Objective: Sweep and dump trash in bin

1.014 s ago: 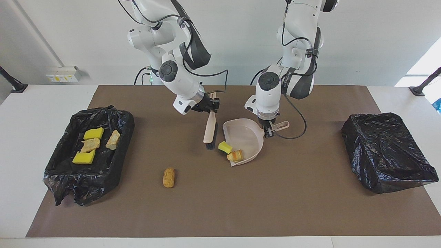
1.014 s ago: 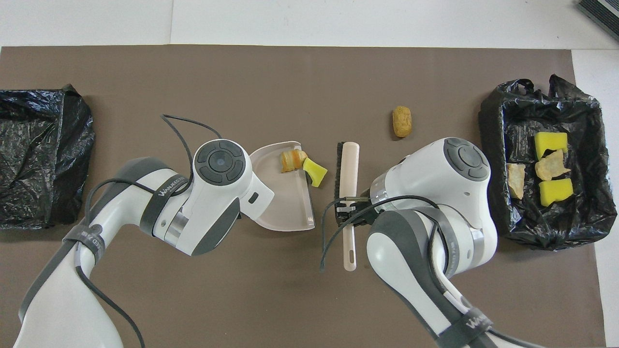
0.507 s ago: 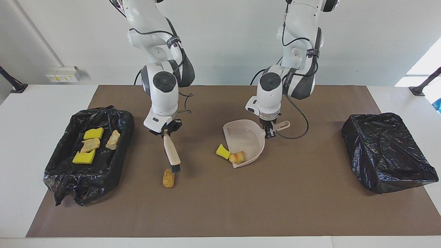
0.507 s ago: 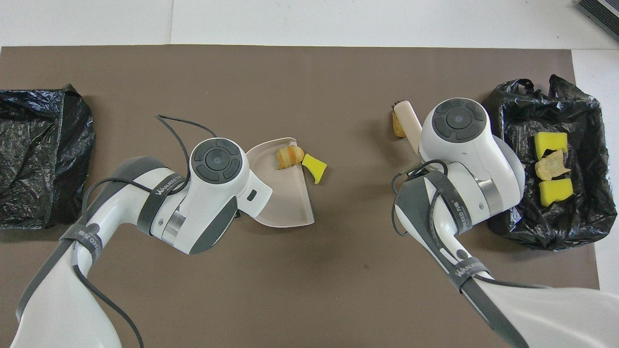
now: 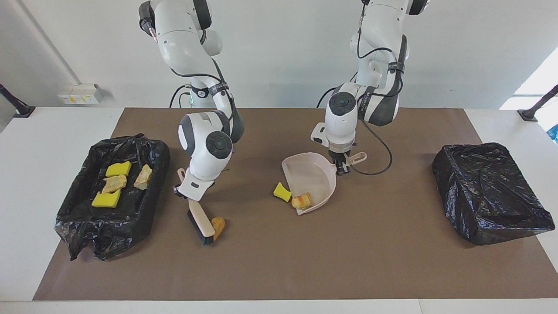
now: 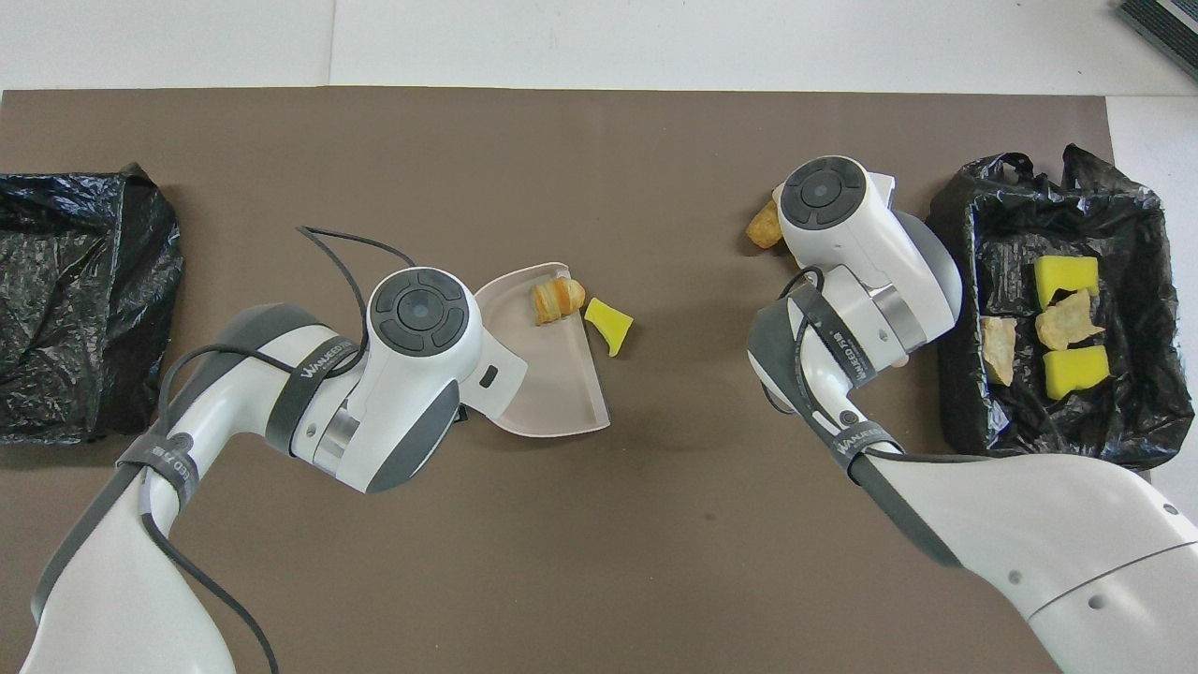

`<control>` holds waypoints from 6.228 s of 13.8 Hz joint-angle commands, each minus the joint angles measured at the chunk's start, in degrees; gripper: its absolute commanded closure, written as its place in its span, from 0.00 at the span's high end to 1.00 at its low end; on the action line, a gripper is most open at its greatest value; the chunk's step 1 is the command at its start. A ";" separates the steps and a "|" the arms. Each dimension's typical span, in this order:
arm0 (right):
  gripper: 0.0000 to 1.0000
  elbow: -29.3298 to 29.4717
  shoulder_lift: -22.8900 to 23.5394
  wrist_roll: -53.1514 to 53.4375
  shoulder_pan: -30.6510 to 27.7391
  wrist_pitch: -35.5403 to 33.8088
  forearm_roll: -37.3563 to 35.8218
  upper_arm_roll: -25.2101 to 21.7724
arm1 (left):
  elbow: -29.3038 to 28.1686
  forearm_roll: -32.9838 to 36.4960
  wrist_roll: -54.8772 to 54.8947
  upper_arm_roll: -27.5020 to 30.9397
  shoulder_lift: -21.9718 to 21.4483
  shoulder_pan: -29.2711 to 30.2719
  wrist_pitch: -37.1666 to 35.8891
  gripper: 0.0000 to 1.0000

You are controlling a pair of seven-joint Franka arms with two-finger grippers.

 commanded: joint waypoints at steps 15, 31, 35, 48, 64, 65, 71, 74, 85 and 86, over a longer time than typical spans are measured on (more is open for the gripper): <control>0.00 -6.77 -5.67 6.03 9.37 0.61 47.84 7.20 | -2.52 0.83 -0.42 -0.03 -2.07 0.37 1.48 0.00; 0.00 -20.99 -25.80 31.36 14.36 -9.94 44.67 7.29 | -2.44 0.30 37.16 -0.21 -6.28 17.40 5.00 0.00; 0.00 -24.00 -25.11 31.35 18.33 -4.41 48.44 7.29 | -1.74 -6.01 53.59 -0.21 -10.15 28.20 4.03 0.00; 0.18 -27.17 -17.90 30.91 21.85 8.53 48.82 7.29 | 27.96 -8.08 71.47 0.23 2.67 58.38 -10.05 0.00; 1.00 -11.09 -20.17 27.95 -0.45 7.41 22.64 6.24 | 16.64 40.36 45.20 0.41 -3.13 48.01 -8.10 0.00; 1.00 -8.81 -20.26 25.84 -1.86 4.69 22.36 5.10 | 16.72 42.64 43.63 0.41 -3.22 47.75 -8.45 0.00; 1.00 -3.43 -29.21 14.84 -4.24 -7.53 23.50 -4.48 | 17.78 51.01 40.45 0.41 -4.09 46.16 -12.22 0.00; 1.00 -1.50 -32.39 12.47 -7.32 -16.66 24.12 -4.40 | 17.17 55.83 33.62 0.23 -4.79 41.52 -19.85 0.00; 1.00 0.09 -33.54 5.27 -3.81 -23.11 26.31 -10.99 | 19.96 57.81 35.60 -0.91 -4.63 34.30 -25.59 0.00; 1.00 0.09 -33.80 4.91 -3.81 -23.11 26.49 -10.99 | 20.67 54.48 35.62 -1.96 -4.54 33.95 -25.50 0.00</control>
